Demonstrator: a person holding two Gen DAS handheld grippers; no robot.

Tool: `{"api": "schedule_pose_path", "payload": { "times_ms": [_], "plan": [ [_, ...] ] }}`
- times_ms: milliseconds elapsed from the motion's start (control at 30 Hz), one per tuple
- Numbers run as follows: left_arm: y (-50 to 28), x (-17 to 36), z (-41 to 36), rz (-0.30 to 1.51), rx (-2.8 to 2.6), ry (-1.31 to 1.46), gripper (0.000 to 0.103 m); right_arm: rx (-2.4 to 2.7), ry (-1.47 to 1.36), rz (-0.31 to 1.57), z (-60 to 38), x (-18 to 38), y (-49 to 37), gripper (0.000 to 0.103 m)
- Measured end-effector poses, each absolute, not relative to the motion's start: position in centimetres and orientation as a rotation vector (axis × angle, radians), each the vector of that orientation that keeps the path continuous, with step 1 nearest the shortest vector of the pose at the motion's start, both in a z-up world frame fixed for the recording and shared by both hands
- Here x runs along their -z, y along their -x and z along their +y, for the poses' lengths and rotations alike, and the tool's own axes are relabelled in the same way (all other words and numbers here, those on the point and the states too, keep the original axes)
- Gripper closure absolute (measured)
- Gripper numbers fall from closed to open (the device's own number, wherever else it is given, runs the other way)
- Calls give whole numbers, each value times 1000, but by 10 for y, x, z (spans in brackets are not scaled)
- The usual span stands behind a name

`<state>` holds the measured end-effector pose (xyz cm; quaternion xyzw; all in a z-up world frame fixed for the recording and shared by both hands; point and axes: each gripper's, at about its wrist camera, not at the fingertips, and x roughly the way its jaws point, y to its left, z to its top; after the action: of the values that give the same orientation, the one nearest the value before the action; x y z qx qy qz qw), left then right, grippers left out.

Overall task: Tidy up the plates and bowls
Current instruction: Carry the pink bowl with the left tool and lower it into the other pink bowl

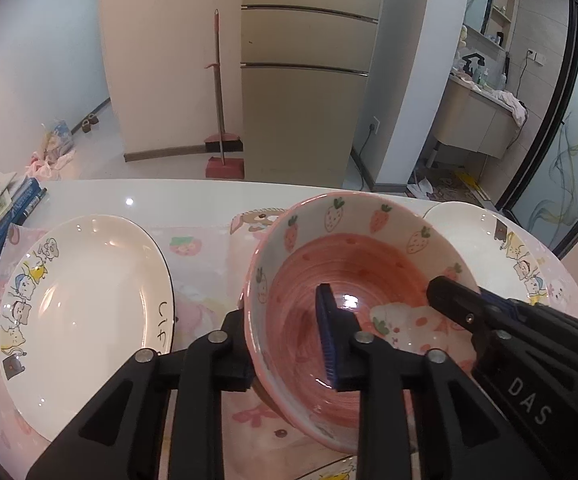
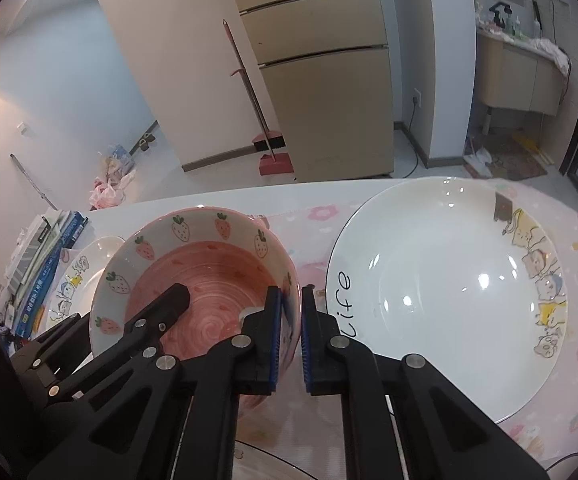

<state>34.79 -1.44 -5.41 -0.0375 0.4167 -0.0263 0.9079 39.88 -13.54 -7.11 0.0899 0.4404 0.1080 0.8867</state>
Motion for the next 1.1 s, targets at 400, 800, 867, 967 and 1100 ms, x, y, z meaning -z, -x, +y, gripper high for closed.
{"api": "schedule_pose_path", "payload": {
  "times_ms": [400, 800, 867, 967, 1100],
  "plan": [
    [-350, 50, -7, 960, 25, 95, 88, -265, -287, 918, -154, 63, -401, 98],
    [-347, 49, -1, 971, 37, 98, 94, -260, -258, 931, -150, 61, -399, 98],
    [-347, 49, 2, 979, 43, 104, 93, -253, -244, 926, -147, 60, -398, 98],
    [-349, 47, 0, 1012, 48, 99, 88, -228, -212, 903, -144, 56, -396, 99],
    [-348, 44, -1, 1021, 27, 110, 89, -227, -198, 886, -147, 48, -395, 100]
  ]
}}
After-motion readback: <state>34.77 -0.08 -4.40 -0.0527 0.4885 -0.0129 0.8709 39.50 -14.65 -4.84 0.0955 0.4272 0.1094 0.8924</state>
